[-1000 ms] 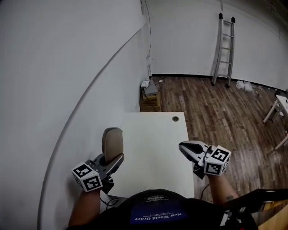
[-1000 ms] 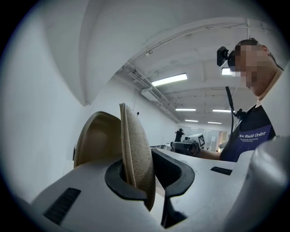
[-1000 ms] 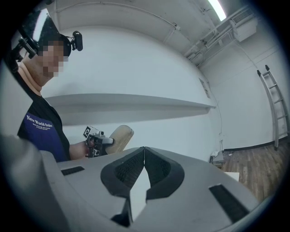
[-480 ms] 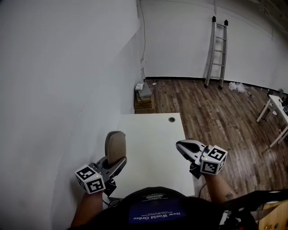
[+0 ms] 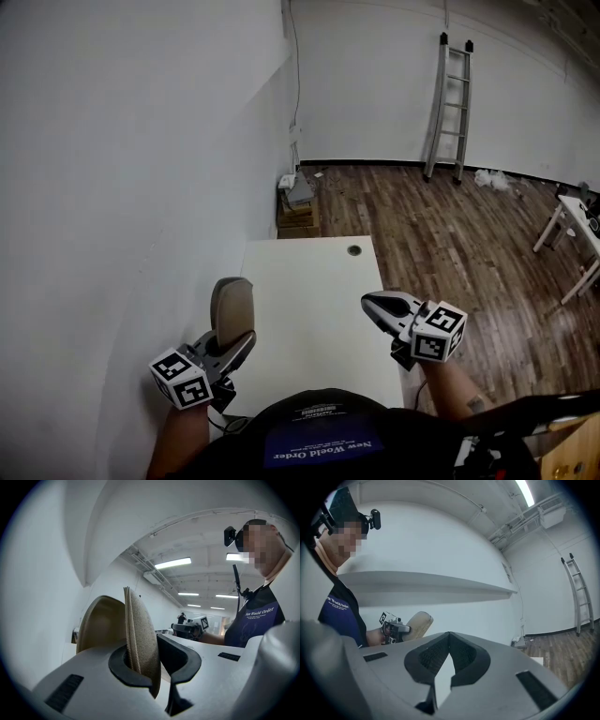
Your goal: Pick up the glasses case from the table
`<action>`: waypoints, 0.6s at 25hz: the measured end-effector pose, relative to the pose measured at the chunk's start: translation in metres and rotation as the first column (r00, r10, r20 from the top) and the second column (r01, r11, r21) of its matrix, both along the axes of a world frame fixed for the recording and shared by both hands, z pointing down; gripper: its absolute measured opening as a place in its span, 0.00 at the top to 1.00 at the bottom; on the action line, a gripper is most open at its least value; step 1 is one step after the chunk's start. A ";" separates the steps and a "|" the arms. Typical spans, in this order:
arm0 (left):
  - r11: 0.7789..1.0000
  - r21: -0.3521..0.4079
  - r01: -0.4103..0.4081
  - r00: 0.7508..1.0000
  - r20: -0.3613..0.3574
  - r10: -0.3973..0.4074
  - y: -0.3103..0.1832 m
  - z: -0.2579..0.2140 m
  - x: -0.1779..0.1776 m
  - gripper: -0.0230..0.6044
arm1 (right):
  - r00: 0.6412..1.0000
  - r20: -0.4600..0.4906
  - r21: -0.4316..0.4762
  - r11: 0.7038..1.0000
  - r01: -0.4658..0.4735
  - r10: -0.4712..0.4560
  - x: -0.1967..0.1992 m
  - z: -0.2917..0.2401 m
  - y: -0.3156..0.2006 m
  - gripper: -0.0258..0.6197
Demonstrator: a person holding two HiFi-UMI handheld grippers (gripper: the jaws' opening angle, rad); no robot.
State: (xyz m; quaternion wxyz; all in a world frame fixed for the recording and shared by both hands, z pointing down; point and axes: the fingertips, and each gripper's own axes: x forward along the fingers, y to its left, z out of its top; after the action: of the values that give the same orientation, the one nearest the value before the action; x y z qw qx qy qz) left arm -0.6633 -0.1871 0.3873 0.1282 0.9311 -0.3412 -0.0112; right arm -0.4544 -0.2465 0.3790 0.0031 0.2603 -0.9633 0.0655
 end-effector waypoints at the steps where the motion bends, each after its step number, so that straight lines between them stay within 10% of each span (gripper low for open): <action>1: 1.000 0.001 0.006 1.000 -0.001 -0.006 -0.001 -0.001 -0.002 0.88 | 1.000 -0.001 -0.004 1.000 0.007 -0.007 -0.002 0.001 -0.003 0.96; 15: 1.000 -0.008 0.012 1.000 0.000 -0.012 -0.008 0.012 0.006 0.88 | 0.998 -0.026 -0.012 0.999 0.049 -0.049 -0.006 0.021 -0.012 0.96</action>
State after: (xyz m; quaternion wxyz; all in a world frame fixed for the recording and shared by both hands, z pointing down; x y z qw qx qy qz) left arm -0.6577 -0.1956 0.3991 0.1317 0.9285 -0.3470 -0.0108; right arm -0.4607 -0.2585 0.4000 0.0188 0.2374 -0.9689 0.0677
